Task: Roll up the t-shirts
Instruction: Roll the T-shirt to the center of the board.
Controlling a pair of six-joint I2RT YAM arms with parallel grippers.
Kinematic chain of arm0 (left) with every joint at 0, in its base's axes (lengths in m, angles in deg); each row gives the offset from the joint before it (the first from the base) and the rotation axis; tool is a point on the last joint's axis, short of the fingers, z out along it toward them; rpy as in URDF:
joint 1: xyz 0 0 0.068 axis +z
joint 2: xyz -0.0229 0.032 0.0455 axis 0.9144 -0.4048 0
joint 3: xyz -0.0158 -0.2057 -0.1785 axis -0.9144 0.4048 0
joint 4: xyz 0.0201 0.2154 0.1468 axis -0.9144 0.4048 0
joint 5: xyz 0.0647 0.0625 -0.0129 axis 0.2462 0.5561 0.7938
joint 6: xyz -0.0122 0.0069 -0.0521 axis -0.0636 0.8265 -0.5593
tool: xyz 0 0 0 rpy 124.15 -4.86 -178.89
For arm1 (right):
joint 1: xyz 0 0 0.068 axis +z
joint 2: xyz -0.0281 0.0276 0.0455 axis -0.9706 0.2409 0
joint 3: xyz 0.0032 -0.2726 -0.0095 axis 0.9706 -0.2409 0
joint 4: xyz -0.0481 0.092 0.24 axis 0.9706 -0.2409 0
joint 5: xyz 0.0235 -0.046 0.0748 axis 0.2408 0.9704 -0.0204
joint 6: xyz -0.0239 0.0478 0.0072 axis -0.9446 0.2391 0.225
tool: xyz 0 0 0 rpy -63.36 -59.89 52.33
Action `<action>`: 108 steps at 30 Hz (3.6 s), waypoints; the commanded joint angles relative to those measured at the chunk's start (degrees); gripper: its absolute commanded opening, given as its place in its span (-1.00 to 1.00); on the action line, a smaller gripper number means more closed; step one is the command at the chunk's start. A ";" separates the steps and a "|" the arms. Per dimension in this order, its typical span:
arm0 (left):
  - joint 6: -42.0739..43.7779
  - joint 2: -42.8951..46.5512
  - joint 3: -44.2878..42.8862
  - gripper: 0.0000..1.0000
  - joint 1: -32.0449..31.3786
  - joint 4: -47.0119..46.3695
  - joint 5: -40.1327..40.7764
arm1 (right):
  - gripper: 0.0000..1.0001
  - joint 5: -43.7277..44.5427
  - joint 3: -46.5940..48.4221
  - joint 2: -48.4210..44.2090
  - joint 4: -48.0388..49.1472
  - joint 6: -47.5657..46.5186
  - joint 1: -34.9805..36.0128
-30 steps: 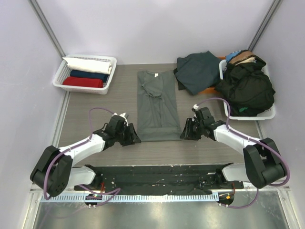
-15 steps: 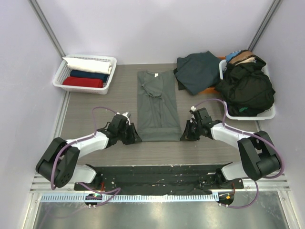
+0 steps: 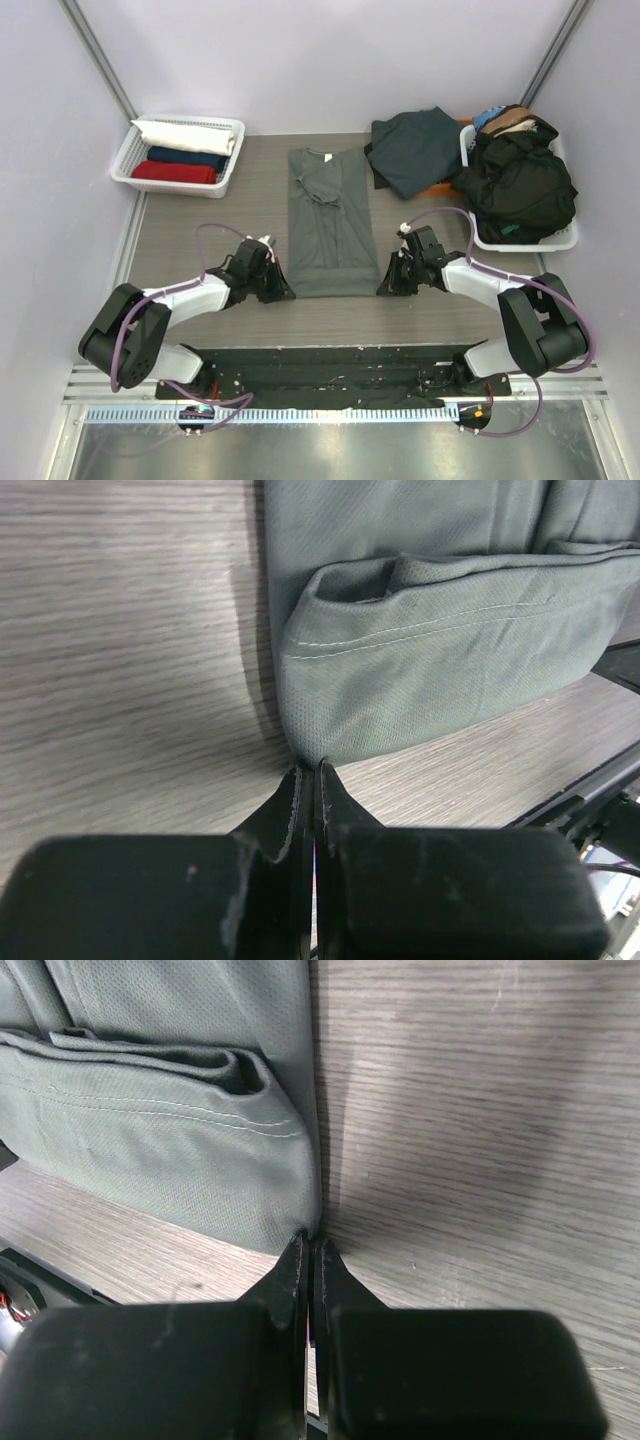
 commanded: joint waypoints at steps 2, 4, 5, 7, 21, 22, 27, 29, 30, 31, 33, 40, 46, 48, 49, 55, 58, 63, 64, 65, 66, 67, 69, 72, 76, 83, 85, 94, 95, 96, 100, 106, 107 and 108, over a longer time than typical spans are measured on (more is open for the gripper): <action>1.85 4.46 0.16 -1.00 -0.20 5.52 2.80 | -0.98 -0.56 -0.25 -3.18 -2.10 0.48 0.37; 1.68 5.61 0.69 -1.00 -0.28 5.62 1.66 | -0.98 -1.18 -1.12 -4.06 -2.36 1.00 0.37; 1.16 5.96 1.04 -1.00 -0.37 5.62 1.04 | -0.98 -1.62 -1.48 -5.28 -2.45 1.18 0.37; 0.89 7.10 1.83 -1.00 -0.55 5.53 -0.45 | -0.98 -1.89 -2.35 -6.52 -2.98 1.62 0.37; -2.54 14.58 2.46 -1.00 -1.07 9.83 -5.20 | -0.97 -3.29 -3.15 -15.67 -8.60 3.03 0.63; -2.37 14.14 1.67 -1.00 -1.07 10.62 -5.55 | -0.98 -3.73 -2.28 -15.32 -8.86 3.03 0.72; -2.63 11.33 -2.12 -1.00 -0.99 13.88 -6.00 | -0.98 -3.21 0.10 -14.35 -8.95 3.12 0.63; -3.06 11.24 -3.43 -1.00 -0.72 14.23 -6.08 | -0.98 -3.12 1.50 -13.30 -9.13 3.03 0.63; -3.15 10.98 -4.05 -0.99 -0.64 14.50 -6.26 | -0.98 -3.21 2.03 -12.77 -9.13 2.94 0.72; -3.07 10.45 -4.75 -0.99 -0.37 15.02 -6.17 | -0.98 -3.21 2.99 -12.16 -8.96 2.76 0.63; -2.28 9.48 -6.86 -0.98 -0.02 17.13 -6.08 | -0.98 -2.77 3.96 -10.58 -9.04 2.59 0.72; -1.48 5.62 -8.89 -0.99 3.32 16.96 -10.03 | -0.98 -2.24 8.27 -6.53 -9.13 1.88 0.46; -1.40 3.07 -10.82 -0.98 5.60 16.08 -13.29 | -0.98 -2.15 11.08 -4.86 -9.04 1.36 -0.33; -1.48 2.19 -11.44 -0.98 6.13 15.29 -14.69 | -0.98 -2.33 11.70 -4.33 -9.13 1.27 -0.60; -1.66 1.92 -11.53 -0.98 6.74 14.77 -15.13 | -0.98 -2.24 12.40 -3.98 -9.13 0.92 -0.94; -1.75 -0.18 -12.67 -0.98 9.20 13.62 -17.68 | -0.98 -3.03 14.43 -1.26 -9.22 0.04 -2.62; -1.57 -1.41 -13.46 -0.98 9.91 13.09 -18.65 | -0.98 -3.21 15.65 0.24 -9.13 -0.31 -3.41; -1.31 -3.96 -15.21 -0.98 11.32 12.39 -19.79 | -0.98 -3.12 17.94 2.34 -9.04 -0.40 -4.28; -1.40 -4.40 -15.74 -0.98 11.58 12.13 -20.14 | -0.98 -3.21 18.29 2.61 -8.96 -0.49 -4.46; -1.40 -5.45 -16.09 -0.98 12.10 11.95 -20.58 | -0.98 -3.12 18.56 2.87 -8.96 -0.40 -4.64; -1.31 -5.98 -16.36 -0.98 12.20 11.60 -20.84 | -0.98 -2.86 18.99 3.40 -8.96 -0.40 -4.90; -1.31 -6.51 -17.06 -0.98 12.46 11.60 -21.02 | -0.98 -2.77 19.26 3.67 -8.96 -0.49 -5.08; -1.13 -8.09 -17.68 -0.98 13.33 11.42 -21.46 | -0.98 -2.51 19.87 4.19 -8.69 -0.31 -5.34; -1.13 -10.12 -18.29 -0.98 14.83 10.37 -22.16 | -0.98 -1.36 20.75 5.86 -8.34 0.04 -5.69; -2.19 -12.75 -18.73 -0.98 16.15 8.52 -23.22 | -0.98 -0.57 21.72 8.32 -6.67 0.83 -6.05; -1.92 -15.13 -19.61 -0.94 16.85 8.00 -19.62 | -0.98 1.19 22.25 12.01 -4.48 1.01 -6.22; -1.92 -16.53 -20.14 -0.91 16.85 7.56 -19.18 | -0.98 1.01 22.25 13.33 -4.04 1.09 -6.22; -2.27 -18.12 -21.72 -0.59 16.77 6.24 -17.25 | -0.95 1.63 22.51 13.60 -1.84 2.32 -6.22; -2.36 -17.60 -21.98 -0.56 16.77 6.32 -16.90 | -0.94 1.63 22.60 13.43 -1.75 2.32 -6.31; -2.36 -17.42 -22.07 -0.56 16.85 6.59 -16.20 | -0.91 1.45 22.69 13.16 -1.84 2.58 -6.31; -1.93 -15.66 -23.04 -0.35 16.77 8.08 -15.40 | -0.43 1.89 22.51 11.15 -1.92 2.76 -6.31; -0.43 -7.76 -23.66 -0.16 16.77 12.21 -11.54 | -0.08 4.61 23.04 4.56 -4.90 1.54 -6.22; -0.34 -6.70 -23.13 -0.17 16.68 12.48 -11.27 | -0.08 4.44 23.13 2.89 -5.43 1.45 -6.22; -0.34 -4.87 -22.78 -0.22 16.59 12.91 -11.18 | -0.10 3.83 23.13 2.01 -5.87 1.18 -6.13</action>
